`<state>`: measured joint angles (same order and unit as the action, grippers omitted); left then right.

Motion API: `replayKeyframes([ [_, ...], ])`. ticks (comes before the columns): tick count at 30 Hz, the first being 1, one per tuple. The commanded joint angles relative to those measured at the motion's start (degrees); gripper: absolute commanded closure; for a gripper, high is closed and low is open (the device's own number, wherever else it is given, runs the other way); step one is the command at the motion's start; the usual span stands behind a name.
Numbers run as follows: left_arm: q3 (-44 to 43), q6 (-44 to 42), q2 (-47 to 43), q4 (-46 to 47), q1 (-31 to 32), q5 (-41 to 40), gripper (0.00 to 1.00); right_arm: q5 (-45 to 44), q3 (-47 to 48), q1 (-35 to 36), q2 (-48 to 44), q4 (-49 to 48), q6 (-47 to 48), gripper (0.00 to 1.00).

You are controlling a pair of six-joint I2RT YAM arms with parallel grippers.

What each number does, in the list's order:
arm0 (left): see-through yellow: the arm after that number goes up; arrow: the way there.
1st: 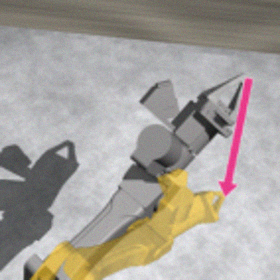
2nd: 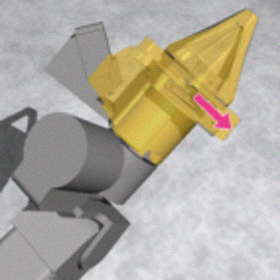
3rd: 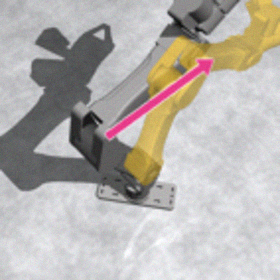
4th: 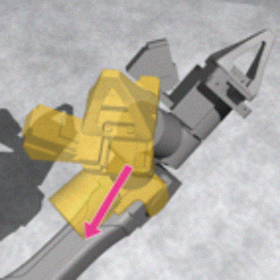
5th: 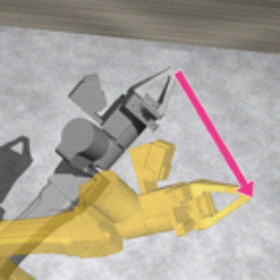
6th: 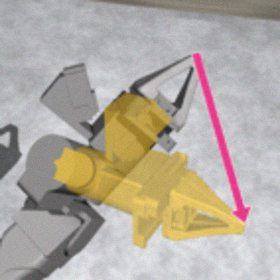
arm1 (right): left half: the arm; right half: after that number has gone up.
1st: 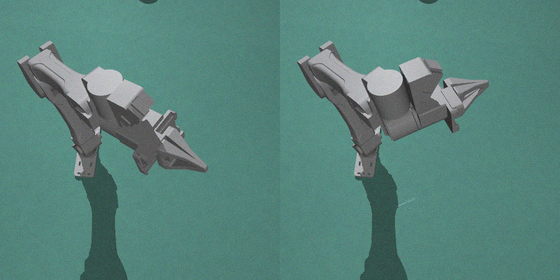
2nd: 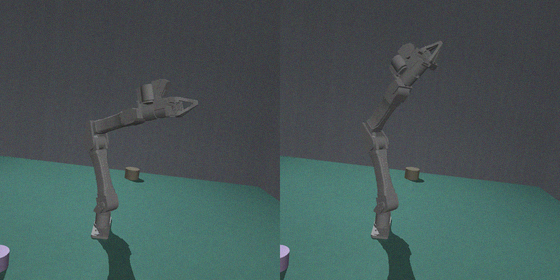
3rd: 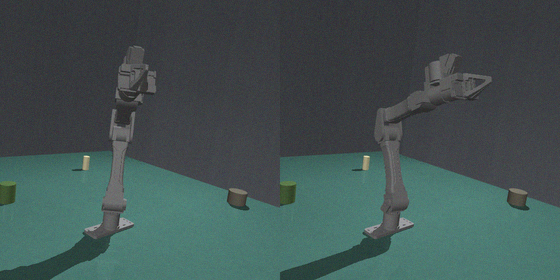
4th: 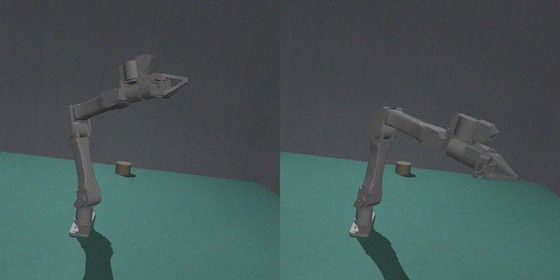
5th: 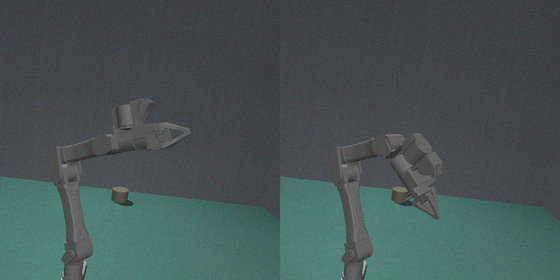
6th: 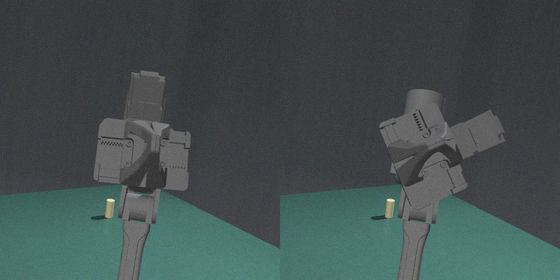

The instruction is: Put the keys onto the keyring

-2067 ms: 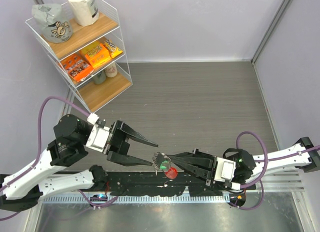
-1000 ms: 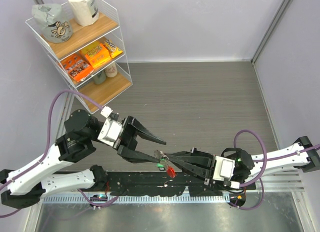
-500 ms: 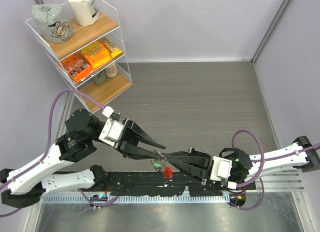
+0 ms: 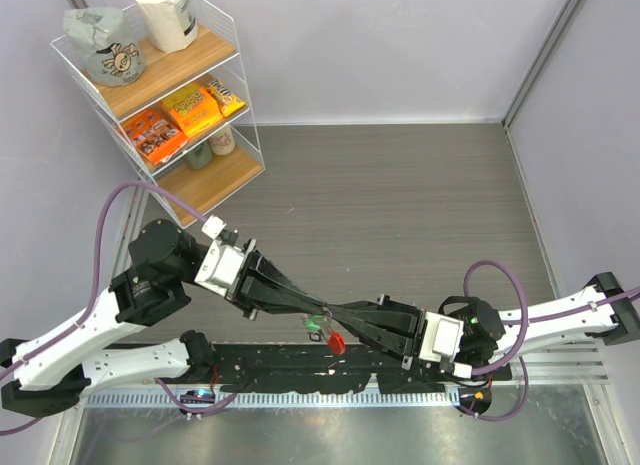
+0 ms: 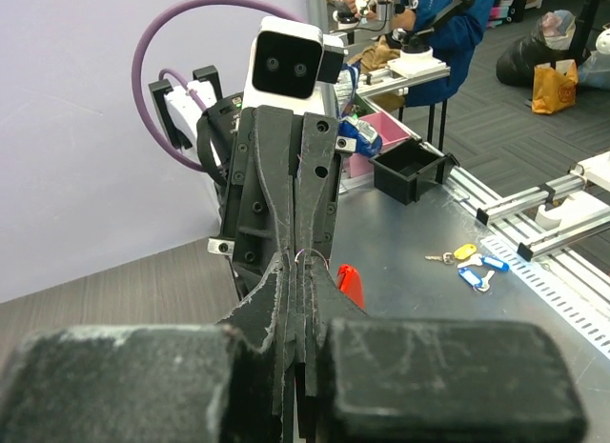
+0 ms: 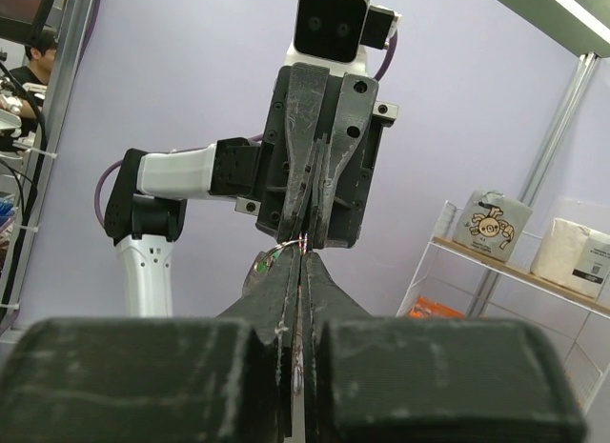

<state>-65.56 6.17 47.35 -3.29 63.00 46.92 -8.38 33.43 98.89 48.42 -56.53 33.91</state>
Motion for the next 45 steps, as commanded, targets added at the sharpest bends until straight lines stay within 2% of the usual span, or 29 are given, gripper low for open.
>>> replayKeyframes([
  [1,-1.76,-1.16,0.02,-1.45,0.02,-1.21,1.00,0.47,2.96,0.16,-0.35,-4.38,0.45,0.94],
  [9,-1.32,-0.99,-0.94,-1.02,0.28,-5.16,1.00,-0.75,2.87,0.25,-1.49,-1.83,0.37,0.94],
  [14,-1.41,-0.46,-1.91,-1.10,0.19,-8.50,1.00,-3.13,0.85,0.25,-4.38,-1.12,0.54,0.81],
  [16,-1.76,-0.72,-2.00,-1.98,0.28,-9.56,1.00,-4.79,-0.38,0.25,-6.67,-0.25,0.72,0.78],
  [25,-2.12,-0.90,-2.00,-4.53,0.28,-14.92,1.00,-12.08,1.02,0.25,-12.13,13.70,0.19,0.75],
  [28,-2.12,-0.81,-2.00,-5.58,0.19,-18.16,1.00,-15.34,6.88,0.25,-10.90,24.66,-4.10,0.71],
  [32,-1.77,-0.90,-2.53,-6.99,0.19,-23.88,1.00,-23.69,18.31,0.25,-6.07,42.07,-15.61,0.66],
  [38,-0.18,-1.16,-4.46,-7.35,0.19,-30.30,1.00,-24.92,23.16,0.25,-4.66,48.61,-24.85,0.66],
  [45,2.80,-1.78,-7.45,-5.59,0.19,-32.85,1.00,-29.06,26.24,0.25,-3.69,52.31,-32.06,0.65],
])
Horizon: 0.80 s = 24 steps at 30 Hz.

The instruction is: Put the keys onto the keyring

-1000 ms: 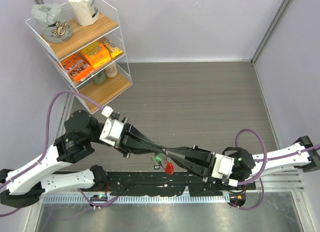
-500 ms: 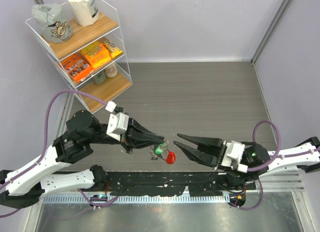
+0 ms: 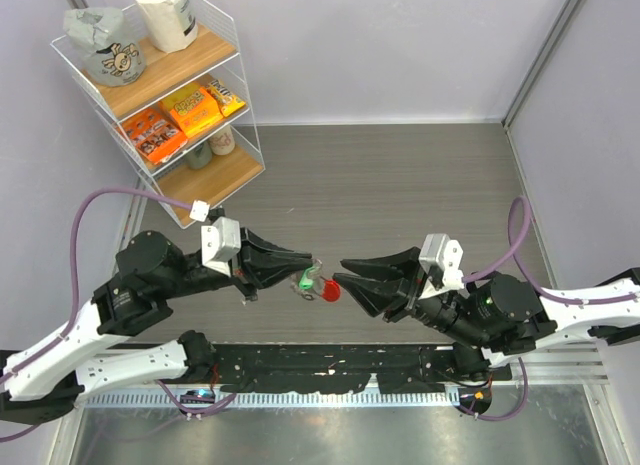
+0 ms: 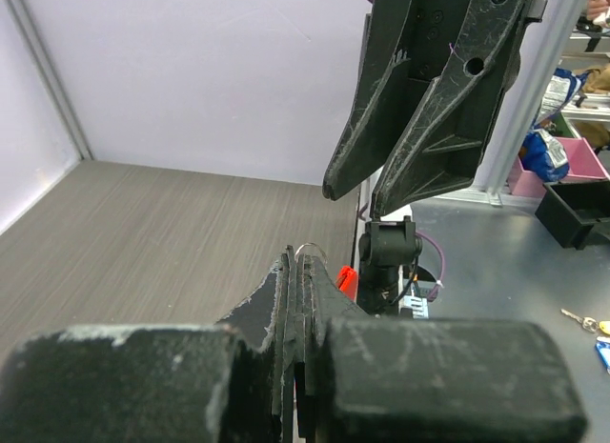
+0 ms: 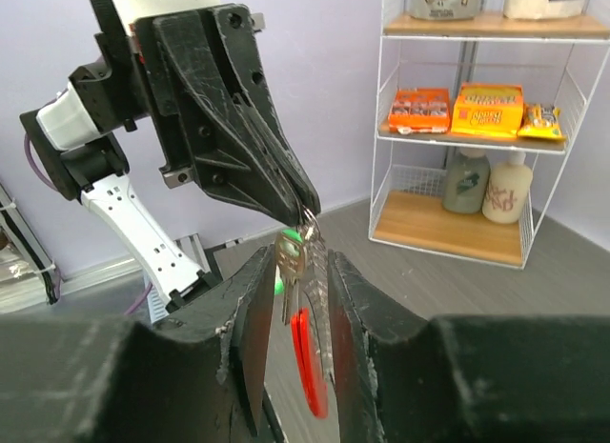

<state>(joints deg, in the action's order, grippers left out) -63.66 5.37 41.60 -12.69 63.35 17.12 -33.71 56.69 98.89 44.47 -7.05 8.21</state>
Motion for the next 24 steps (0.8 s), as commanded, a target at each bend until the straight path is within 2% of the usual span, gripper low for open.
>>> replayKeyframes([
  [1,0.99,-1.06,-1.79,3.90,-0.07,-3.15,1.00,-4.08,3.25,0.25,0.70,3.00,-7.14,0.65],
  [11,2.48,-0.71,-3.11,5.04,-0.16,-2.97,1.00,-6.37,6.15,0.25,4.48,2.48,-12.86,0.65],
  [24,2.92,-0.53,-4.25,5.04,-0.16,-2.80,1.00,-9.53,9.76,-0.19,8.18,4.76,-15.41,0.71],
])
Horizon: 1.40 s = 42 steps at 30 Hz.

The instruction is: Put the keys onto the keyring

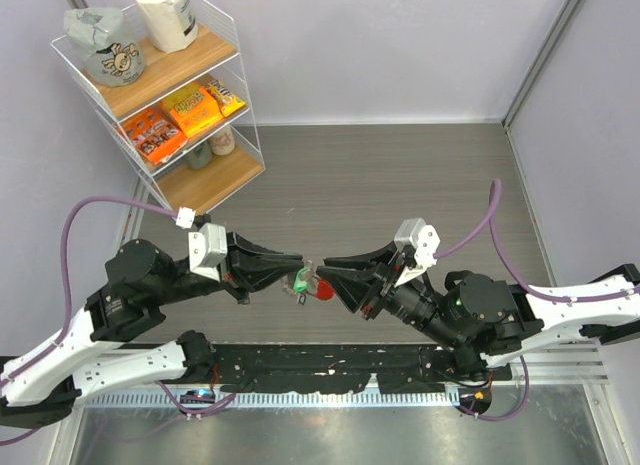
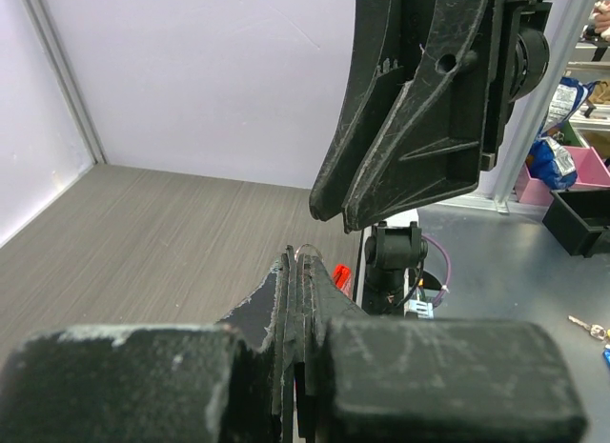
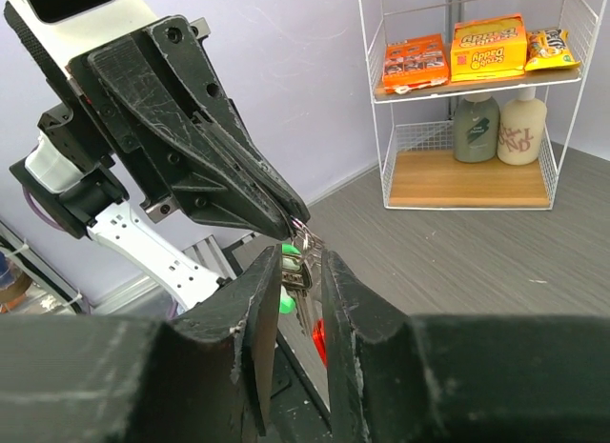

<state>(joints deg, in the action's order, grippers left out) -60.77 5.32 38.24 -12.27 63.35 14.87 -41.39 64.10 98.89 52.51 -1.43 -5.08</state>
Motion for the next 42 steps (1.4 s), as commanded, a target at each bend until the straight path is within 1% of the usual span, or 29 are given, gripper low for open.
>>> replayKeyframes([
  [1,0.04,-0.49,-0.89,4.71,-0.07,-0.55,1.00,-1.68,2.44,-0.28,0.40,-0.94,-2.13,0.71],
  [18,0.22,-0.40,-1.41,5.06,-0.16,-0.72,1.00,0.25,3.76,-1.77,2.86,-0.59,-4.32,0.72],
  [19,0.13,-0.31,-1.59,5.15,-0.07,-0.64,1.00,0.78,3.84,-1.86,2.95,-0.59,-4.67,0.74],
  [24,0.04,-0.23,-1.50,5.42,-0.16,-0.72,1.00,2.19,4.20,-2.74,3.48,-0.59,-5.11,0.75],
  [27,0.13,-0.14,-1.68,5.51,-0.07,-0.37,1.00,3.24,4.20,-3.09,3.48,-0.59,-5.46,0.78],
  [29,0.22,-0.05,-1.76,5.77,-0.07,-0.37,1.00,4.21,4.20,-3.53,3.48,-0.59,-5.90,0.82],
  [30,0.22,-0.05,-1.94,5.77,-0.07,-0.37,1.00,4.82,4.11,-3.70,3.30,-0.42,-5.99,0.87],
  [31,0.22,0.04,-1.85,5.77,-0.16,-0.37,1.00,5.00,4.11,-3.88,3.21,-0.33,-6.34,0.89],
  [32,0.22,0.13,-1.94,5.94,-0.07,-0.37,1.00,5.43,3.93,-4.06,2.95,-0.33,-6.26,0.94],
  [38,0.48,0.74,-2.47,6.73,-0.07,1.73,1.00,9.56,2.09,-6.60,1.02,-0.33,-8.97,0.95],
  [42,0.30,1.01,-2.99,6.91,-0.16,4.89,1.00,12.37,1.04,-8.63,-1.27,0.55,-10.38,0.95],
])
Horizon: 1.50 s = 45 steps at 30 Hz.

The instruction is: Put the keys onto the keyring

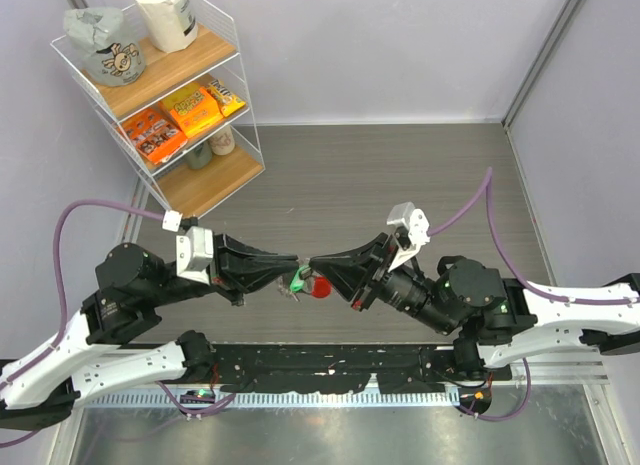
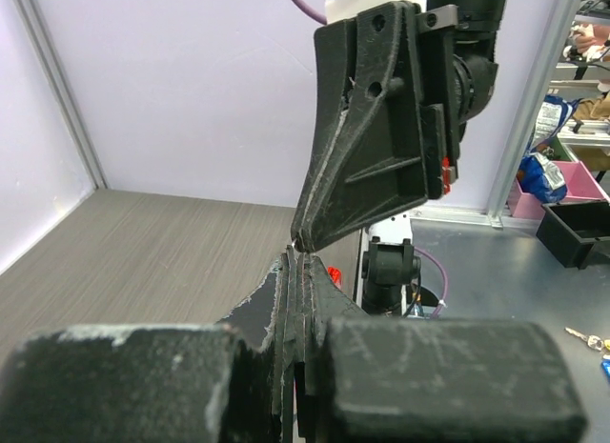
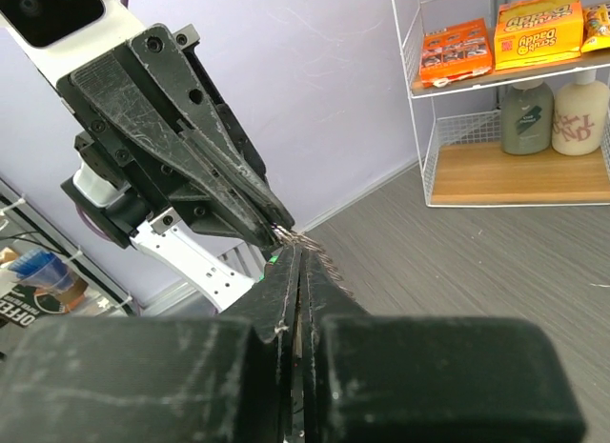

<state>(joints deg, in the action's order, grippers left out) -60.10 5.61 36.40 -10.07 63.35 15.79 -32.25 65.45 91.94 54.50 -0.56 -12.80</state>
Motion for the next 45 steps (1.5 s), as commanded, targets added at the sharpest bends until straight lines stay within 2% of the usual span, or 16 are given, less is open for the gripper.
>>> replayKeyframes([
  [1,-0.46,0.72,-1.33,4.79,-0.16,4.94,1.00,4.64,-0.41,-2.37,-3.96,-0.06,-2.85,0.94],
  [13,-0.64,1.77,-2.13,5.41,-0.16,15.50,1.00,21.17,-0.32,-8.79,-5.37,5.91,-7.60,0.94],
  [30,1.21,1.95,-2.04,3.74,-0.07,13.57,1.00,22.05,-1.55,-9.32,-5.63,4.86,-6.71,0.94],
  [32,1.12,1.95,-2.04,2.77,-0.16,13.13,0.92,22.23,-1.90,-9.24,-5.89,4.69,-6.71,0.94],
  [36,1.56,3.18,-2.30,1.63,-0.16,12.69,0.63,21.80,-2.96,-9.32,-6.77,3.72,-6.54,0.94],
  [37,1.65,3.62,-2.13,1.37,-0.07,12.60,0.59,21.44,-3.22,-9.32,-7.12,3.63,-6.45,0.95],
  [41,2.00,6.69,-1.42,0.14,-0.07,10.84,0.48,17.93,-4.80,-9.32,-8.18,2.15,-6.71,0.94],
  [45,2.70,8.10,-0.81,-1.09,-0.07,7.42,0.46,14.68,-6.03,-9.24,-8.36,0.91,-6.63,0.94],
])
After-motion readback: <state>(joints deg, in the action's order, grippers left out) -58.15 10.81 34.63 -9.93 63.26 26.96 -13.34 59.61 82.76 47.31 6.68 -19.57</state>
